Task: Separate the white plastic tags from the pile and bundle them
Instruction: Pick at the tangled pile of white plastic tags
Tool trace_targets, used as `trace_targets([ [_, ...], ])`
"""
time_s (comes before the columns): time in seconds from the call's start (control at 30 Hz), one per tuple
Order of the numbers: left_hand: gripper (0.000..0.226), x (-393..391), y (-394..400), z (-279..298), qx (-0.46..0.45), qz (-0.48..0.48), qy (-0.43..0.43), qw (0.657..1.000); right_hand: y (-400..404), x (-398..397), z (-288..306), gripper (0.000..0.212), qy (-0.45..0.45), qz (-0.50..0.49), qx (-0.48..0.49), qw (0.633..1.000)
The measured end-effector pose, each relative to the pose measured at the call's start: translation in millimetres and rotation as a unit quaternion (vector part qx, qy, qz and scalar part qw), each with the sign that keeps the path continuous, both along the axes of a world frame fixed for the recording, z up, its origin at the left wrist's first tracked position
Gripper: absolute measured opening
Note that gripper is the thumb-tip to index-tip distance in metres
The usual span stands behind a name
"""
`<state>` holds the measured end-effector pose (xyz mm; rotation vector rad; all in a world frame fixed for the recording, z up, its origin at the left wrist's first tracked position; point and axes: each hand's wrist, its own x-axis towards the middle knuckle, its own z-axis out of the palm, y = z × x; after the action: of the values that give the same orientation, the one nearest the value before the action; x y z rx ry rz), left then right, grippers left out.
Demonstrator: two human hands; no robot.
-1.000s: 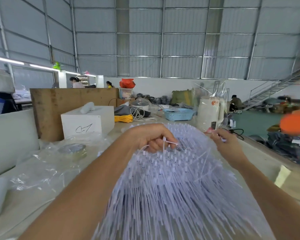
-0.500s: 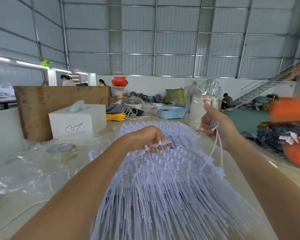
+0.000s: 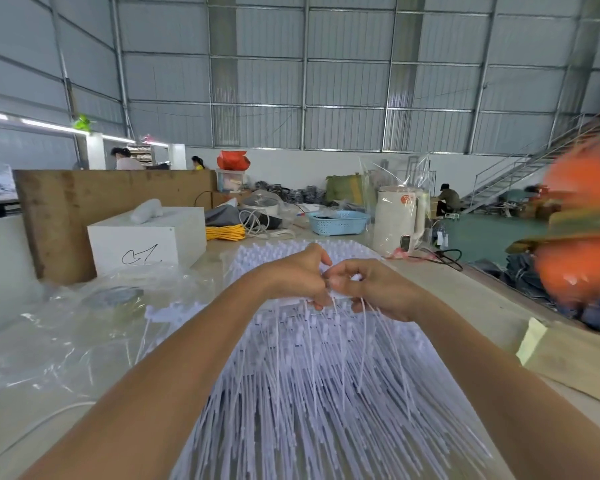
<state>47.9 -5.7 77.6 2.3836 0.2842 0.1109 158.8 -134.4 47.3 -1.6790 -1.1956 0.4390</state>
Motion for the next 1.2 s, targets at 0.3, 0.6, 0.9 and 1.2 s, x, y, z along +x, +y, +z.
trace_targets([
  [0.3,0.023,1,11,2,0.113,-0.011,-0.016,0.993,-8,-5,8,0.027,-0.125,-0.028,-0.025,0.992],
  [0.6,0.022,2,0,4,-0.017,0.007,-0.053,0.998,-7,-5,11,0.015,-0.219,-0.044,0.024,0.974],
  [0.9,0.023,1,3,4,-0.124,0.008,-0.046,0.991,-8,-10,2,0.014,-0.247,-0.045,0.085,0.964],
  [1.2,0.033,-9,3,10,-0.242,-0.043,0.029,0.969,-8,-6,-9,0.003,-0.341,-0.037,0.131,0.93],
])
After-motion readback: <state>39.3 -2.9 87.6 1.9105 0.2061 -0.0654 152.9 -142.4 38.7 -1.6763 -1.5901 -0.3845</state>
